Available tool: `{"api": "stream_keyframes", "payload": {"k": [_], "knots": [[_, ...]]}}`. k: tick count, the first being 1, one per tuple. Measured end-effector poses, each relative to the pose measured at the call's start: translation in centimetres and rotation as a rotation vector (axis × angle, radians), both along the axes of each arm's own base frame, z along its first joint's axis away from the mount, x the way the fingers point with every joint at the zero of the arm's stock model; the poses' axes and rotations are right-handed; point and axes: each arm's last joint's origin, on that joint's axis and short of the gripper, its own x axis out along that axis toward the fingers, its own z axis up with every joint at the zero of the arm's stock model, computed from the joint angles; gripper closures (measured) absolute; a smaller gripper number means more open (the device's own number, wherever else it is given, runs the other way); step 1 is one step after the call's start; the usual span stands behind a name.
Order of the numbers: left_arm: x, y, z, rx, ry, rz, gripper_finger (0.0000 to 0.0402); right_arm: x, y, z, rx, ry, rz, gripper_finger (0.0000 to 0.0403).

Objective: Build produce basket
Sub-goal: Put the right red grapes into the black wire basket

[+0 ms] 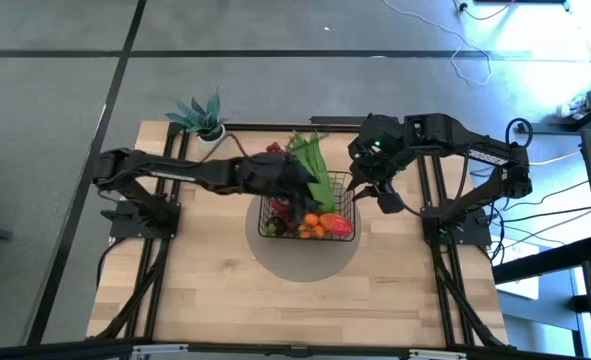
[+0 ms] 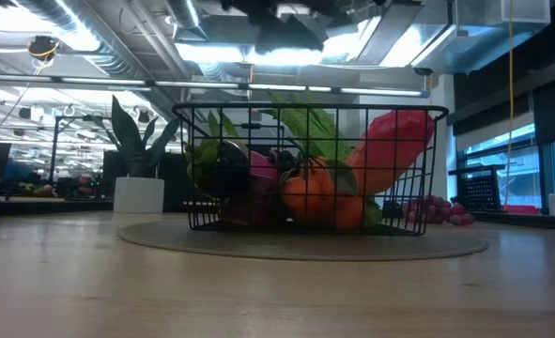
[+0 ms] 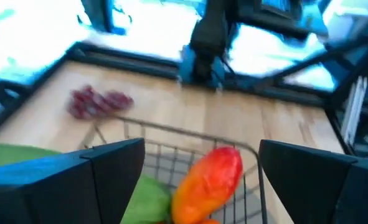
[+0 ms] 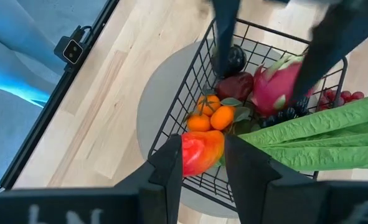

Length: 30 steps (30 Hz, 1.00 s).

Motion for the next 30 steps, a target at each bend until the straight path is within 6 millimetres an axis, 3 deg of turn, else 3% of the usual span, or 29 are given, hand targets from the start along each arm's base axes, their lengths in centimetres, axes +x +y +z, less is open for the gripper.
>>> {"api": "stream_keyframes", "payload": {"k": [5, 14, 18, 26, 30], "knots": [[-2.8, 0.2, 2.4, 0.026, 0.021, 0.083, 0.0102, 0.0, 0.0, 0.0, 0.0, -0.002, 0.0, 0.0297], [-7.3, 1.6, 3.4, -0.085, 0.162, 0.349, 0.0102, 0.5, -0.1, 0.4, -0.008, -0.065, 0.0, 0.0297], [-8.3, 2.1, 3.3, -0.13, 0.204, 0.41, 0.01, 0.6, -0.1, 0.4, 0.024, -0.064, -0.043, 0.0297], [-8.5, 2.8, 3.2, -0.159, 0.212, 0.453, 0.0103, 0.6, -0.1, 0.4, 0.073, -0.035, -0.131, 0.0297], [-8.7, 3.4, 3.0, -0.193, 0.222, 0.512, 0.0103, 0.8, -0.7, 0.2, 0.021, -0.004, -0.321, 0.0297]]}}
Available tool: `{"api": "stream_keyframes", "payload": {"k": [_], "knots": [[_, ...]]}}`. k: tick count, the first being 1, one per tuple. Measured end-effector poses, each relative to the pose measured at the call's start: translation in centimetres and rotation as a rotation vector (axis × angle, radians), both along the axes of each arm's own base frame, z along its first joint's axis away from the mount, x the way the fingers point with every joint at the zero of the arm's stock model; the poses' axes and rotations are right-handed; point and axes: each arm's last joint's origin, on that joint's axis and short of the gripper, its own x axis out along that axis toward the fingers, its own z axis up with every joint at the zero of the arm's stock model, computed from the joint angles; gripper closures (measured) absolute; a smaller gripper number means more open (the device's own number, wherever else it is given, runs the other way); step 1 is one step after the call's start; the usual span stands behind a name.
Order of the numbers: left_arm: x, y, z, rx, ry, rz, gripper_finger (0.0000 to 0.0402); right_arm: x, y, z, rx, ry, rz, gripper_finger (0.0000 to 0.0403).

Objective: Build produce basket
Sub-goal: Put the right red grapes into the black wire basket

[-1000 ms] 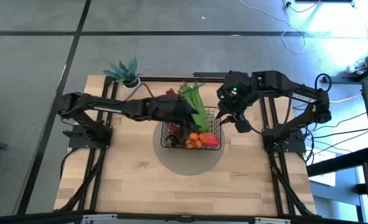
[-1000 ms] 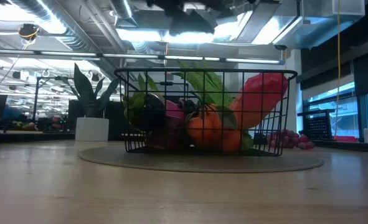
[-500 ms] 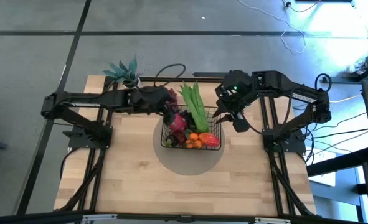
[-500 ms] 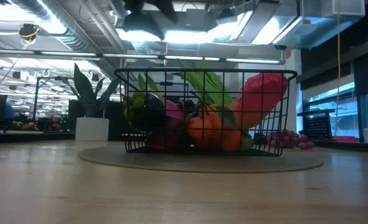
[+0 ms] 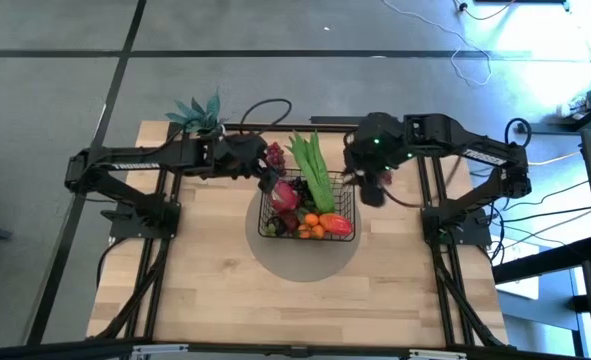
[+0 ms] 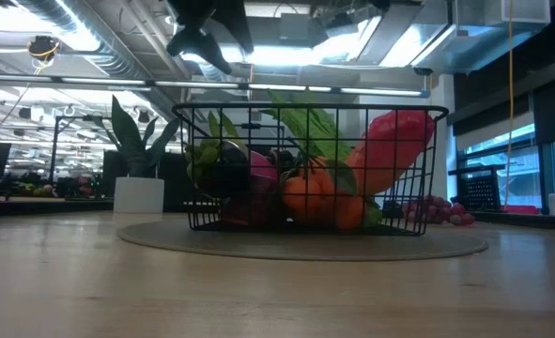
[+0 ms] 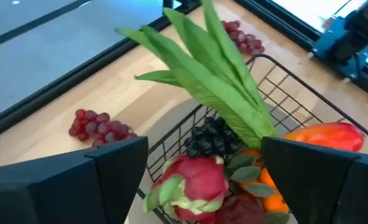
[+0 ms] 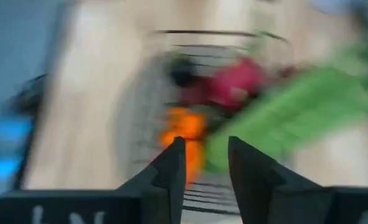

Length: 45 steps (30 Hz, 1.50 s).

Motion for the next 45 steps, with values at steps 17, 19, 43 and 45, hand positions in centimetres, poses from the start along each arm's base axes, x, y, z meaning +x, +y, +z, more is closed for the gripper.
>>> {"api": "stream_keyframes", "payload": {"k": [17, 19, 43, 45], "knots": [[-3.1, 2.8, 0.3, 0.028, 0.149, 0.022, 0.0104, 0.7, -12.7, -7.9, 0.126, 0.498, -1.105, 0.0297], [-3.6, 3.1, 0.1, 0.036, 0.19, 0.018, 0.0104, 0.6, -14.1, -9.1, 0.14, 0.569, -1.152, 0.0297], [-4.0, 4.1, 0.1, -0.067, 0.157, 0.011, 0.0104, -1.1, -23.8, -19.4, 0.209, 0.999, -1.098, 0.0297], [-4.0, 4.1, 0.1, -0.066, 0.156, 0.012, 0.0104, -1.3, -24.2, -20.1, 0.245, 1.015, -1.081, 0.0297]]}}
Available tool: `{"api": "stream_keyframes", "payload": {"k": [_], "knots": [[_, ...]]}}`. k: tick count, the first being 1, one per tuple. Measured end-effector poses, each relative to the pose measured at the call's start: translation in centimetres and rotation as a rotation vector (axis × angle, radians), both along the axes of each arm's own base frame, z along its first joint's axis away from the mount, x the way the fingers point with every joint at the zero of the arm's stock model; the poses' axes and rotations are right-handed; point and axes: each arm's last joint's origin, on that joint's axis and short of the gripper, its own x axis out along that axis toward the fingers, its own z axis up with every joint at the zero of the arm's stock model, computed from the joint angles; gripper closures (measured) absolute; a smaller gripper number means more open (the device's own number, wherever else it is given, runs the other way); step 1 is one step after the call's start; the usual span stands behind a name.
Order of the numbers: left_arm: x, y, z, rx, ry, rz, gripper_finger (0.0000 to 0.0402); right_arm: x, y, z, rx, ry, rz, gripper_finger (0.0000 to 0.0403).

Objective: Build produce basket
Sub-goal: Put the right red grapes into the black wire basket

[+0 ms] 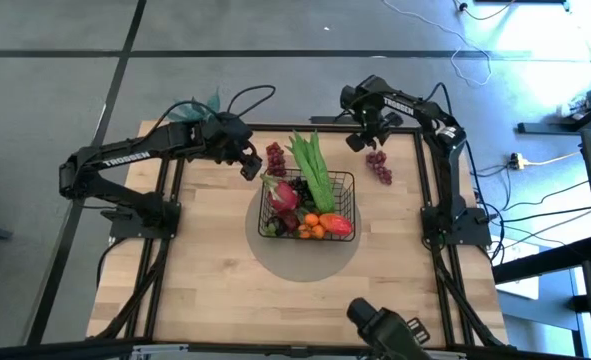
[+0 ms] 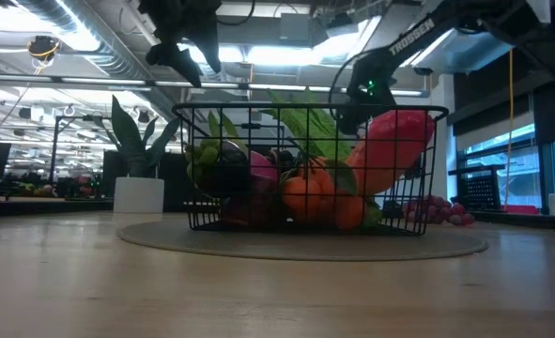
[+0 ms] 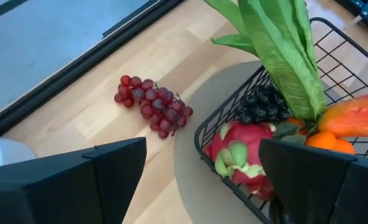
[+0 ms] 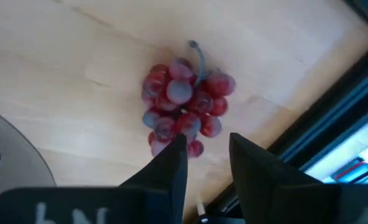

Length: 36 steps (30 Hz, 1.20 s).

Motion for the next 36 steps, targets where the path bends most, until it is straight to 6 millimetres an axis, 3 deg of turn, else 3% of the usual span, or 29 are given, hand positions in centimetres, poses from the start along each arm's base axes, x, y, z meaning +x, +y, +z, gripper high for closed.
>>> {"api": "stream_keyframes", "payload": {"k": [12, 28, 31, 36], "knots": [[-0.1, 0.2, 0.0, 0.007, -0.004, 0.04, 0.0104, 0.6, -1.1, -4.2, 0.152, -0.019, 0.028, 0.0297], [-0.1, 0.2, 0.0, 0.01, -0.004, 0.042, 0.0104, 0.9, -1.6, -6.0, 0.142, 0.015, 0.09, 0.0298], [-0.1, 0.2, 0.0, 0.01, -0.004, 0.041, 0.0104, 0.9, -1.6, -6.0, 0.151, 0.008, 0.12, 0.0318], [-0.1, 0.2, 0.0, 0.01, -0.004, 0.041, 0.0104, 1.0, -1.7, -6.1, 0.151, -0.007, 0.16, 0.0388]]}}
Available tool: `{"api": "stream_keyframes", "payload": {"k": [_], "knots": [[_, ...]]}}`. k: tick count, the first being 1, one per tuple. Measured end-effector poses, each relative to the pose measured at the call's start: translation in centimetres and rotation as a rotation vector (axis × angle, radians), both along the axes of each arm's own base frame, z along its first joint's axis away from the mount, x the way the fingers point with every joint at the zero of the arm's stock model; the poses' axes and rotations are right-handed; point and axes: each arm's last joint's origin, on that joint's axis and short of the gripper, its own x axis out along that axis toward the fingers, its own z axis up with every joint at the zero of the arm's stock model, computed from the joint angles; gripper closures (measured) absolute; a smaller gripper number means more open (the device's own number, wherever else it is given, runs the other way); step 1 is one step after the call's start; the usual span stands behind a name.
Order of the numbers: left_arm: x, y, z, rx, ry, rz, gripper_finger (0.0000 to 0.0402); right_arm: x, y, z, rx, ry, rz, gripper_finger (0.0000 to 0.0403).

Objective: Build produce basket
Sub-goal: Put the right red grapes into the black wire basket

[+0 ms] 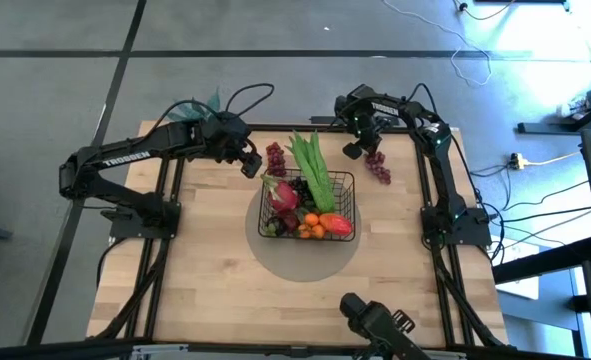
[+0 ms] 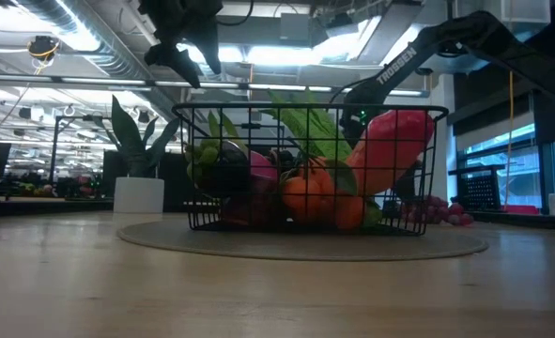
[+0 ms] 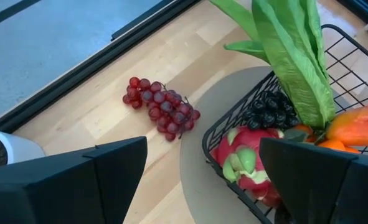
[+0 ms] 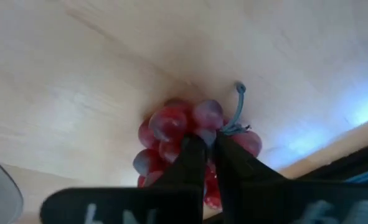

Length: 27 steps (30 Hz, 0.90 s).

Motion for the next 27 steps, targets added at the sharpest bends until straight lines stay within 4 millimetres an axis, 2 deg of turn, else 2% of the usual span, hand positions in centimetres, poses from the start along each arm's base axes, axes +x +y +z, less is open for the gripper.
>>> {"api": "stream_keyframes", "payload": {"k": [8, 11, 17, 27], "knots": [[0.0, 0.0, 0.0, 0.016, 0.012, -0.018, 0.0104, 0.6, 0.7, 0.1, 0.051, -0.04, 0.095, 0.04], [0.0, 0.0, 0.0, 0.016, 0.012, -0.018, 0.0104, 1.0, 1.3, 0.9, 0.049, -0.05, 0.127, 0.0401], [0.0, 0.0, 0.0, 0.016, 0.011, -0.018, 0.0104, 1.3, 2.7, 3.7, 0.001, -0.083, 0.145, 0.0402], [0.0, 0.0, 0.0, 0.017, 0.012, -0.019, 0.0104, 0.5, 6.0, 10.5, -0.177, -0.111, 0.119, 0.0403]]}}
